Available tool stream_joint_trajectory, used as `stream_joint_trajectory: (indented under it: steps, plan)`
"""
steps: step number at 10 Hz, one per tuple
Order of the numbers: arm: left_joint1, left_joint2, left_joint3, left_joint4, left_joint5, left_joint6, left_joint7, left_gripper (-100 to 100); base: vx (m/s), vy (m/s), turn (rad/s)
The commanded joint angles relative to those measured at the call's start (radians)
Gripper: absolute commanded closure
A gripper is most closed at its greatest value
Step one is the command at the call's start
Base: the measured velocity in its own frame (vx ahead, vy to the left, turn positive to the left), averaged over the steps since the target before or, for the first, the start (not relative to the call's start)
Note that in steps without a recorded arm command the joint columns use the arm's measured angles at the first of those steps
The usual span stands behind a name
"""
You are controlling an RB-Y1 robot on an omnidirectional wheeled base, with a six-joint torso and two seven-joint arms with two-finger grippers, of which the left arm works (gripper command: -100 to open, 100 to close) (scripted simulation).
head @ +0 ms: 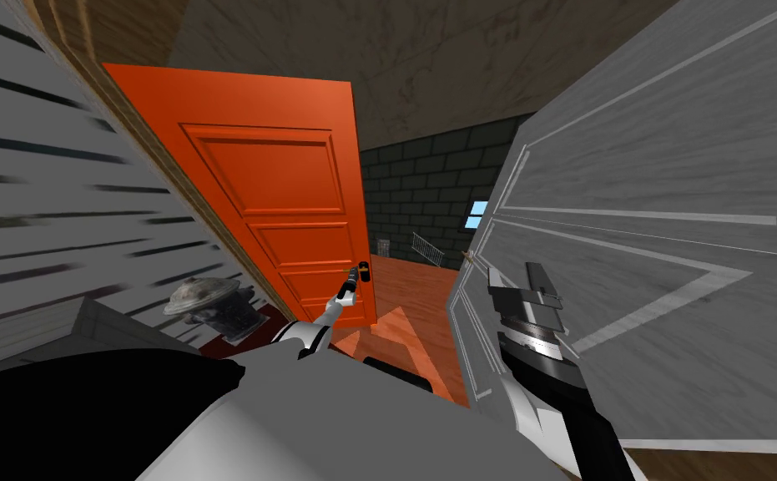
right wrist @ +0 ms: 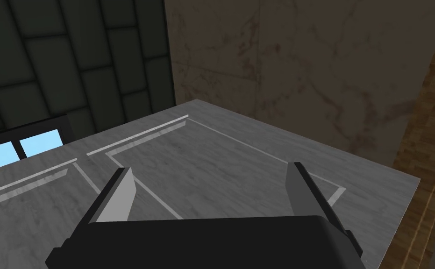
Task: Push the door open
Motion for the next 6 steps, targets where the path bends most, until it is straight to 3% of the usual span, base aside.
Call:
stream_joint_trajectory:
  steps: [1, 6]
  plan:
    - [0.000, 0.018, 0.023, -0.011, 0.008, 0.011, -0.008, 100, 0.200, -0.092, 0.054]
    - [0.005, 0.035, 0.059, -0.004, 0.022, 0.010, -0.021, 100, 0.136, -0.064, 0.049]
